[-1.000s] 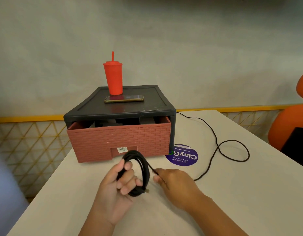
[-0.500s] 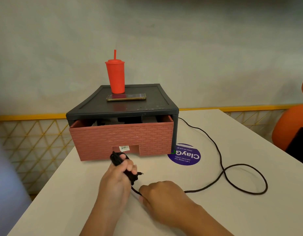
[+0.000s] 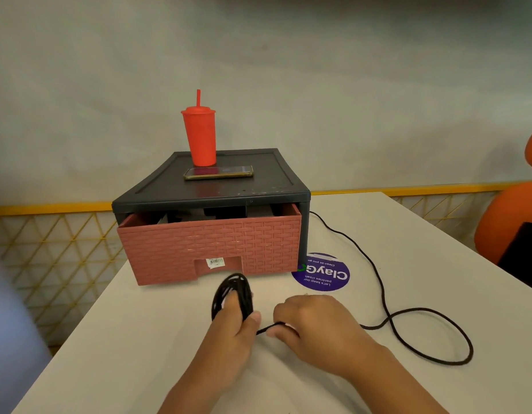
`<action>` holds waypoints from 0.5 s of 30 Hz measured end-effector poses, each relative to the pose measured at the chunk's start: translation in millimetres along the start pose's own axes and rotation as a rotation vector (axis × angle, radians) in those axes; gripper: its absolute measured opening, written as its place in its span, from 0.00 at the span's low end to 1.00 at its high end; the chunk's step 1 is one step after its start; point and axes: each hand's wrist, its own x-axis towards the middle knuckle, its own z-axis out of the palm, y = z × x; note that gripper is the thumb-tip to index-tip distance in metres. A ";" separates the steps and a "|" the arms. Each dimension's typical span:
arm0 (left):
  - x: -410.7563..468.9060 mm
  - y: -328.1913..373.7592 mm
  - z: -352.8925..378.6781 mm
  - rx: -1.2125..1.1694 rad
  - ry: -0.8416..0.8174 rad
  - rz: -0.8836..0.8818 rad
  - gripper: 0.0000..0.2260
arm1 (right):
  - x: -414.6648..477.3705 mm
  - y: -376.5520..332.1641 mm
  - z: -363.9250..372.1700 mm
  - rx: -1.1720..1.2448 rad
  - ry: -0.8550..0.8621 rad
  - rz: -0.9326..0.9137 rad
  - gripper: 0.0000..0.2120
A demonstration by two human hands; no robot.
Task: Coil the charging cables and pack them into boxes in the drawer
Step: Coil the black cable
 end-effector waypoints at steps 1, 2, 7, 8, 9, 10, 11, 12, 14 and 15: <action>-1.6 2.0 2.0 -0.013 -0.037 0.003 0.07 | -0.6 4.0 1.3 -0.015 0.050 0.002 0.21; -3.3 5.5 4.0 -0.049 -0.065 -0.001 0.04 | -1.8 8.5 2.9 -0.032 0.117 0.013 0.21; -7.5 21.1 2.0 -0.226 -0.191 0.026 0.21 | -4.1 17.3 2.2 -0.028 0.347 0.044 0.16; -7.6 21.9 1.8 -0.251 -0.216 0.020 0.24 | -4.1 17.3 3.3 -0.002 0.364 0.046 0.16; -8.5 23.2 2.2 -0.290 -0.235 -0.006 0.24 | -3.6 16.7 3.7 0.036 0.375 0.046 0.16; -9.8 25.0 2.7 -0.353 -0.253 -0.039 0.23 | -3.5 15.5 3.5 0.096 0.384 0.047 0.18; -11.5 27.9 3.4 -0.438 -0.275 -0.072 0.22 | -3.0 13.6 2.8 0.196 0.391 0.056 0.20; -13.0 30.3 5.0 -0.532 -0.292 -0.101 0.22 | -2.4 11.2 1.9 0.322 0.397 0.066 0.22; -15.4 35.2 6.7 -0.699 -0.294 -0.145 0.23 | -1.1 4.1 0.8 0.554 0.383 0.079 0.20; -16.0 35.9 7.3 -0.766 -0.288 -0.171 0.23 | -0.2 -0.5 0.5 0.654 0.368 0.084 0.18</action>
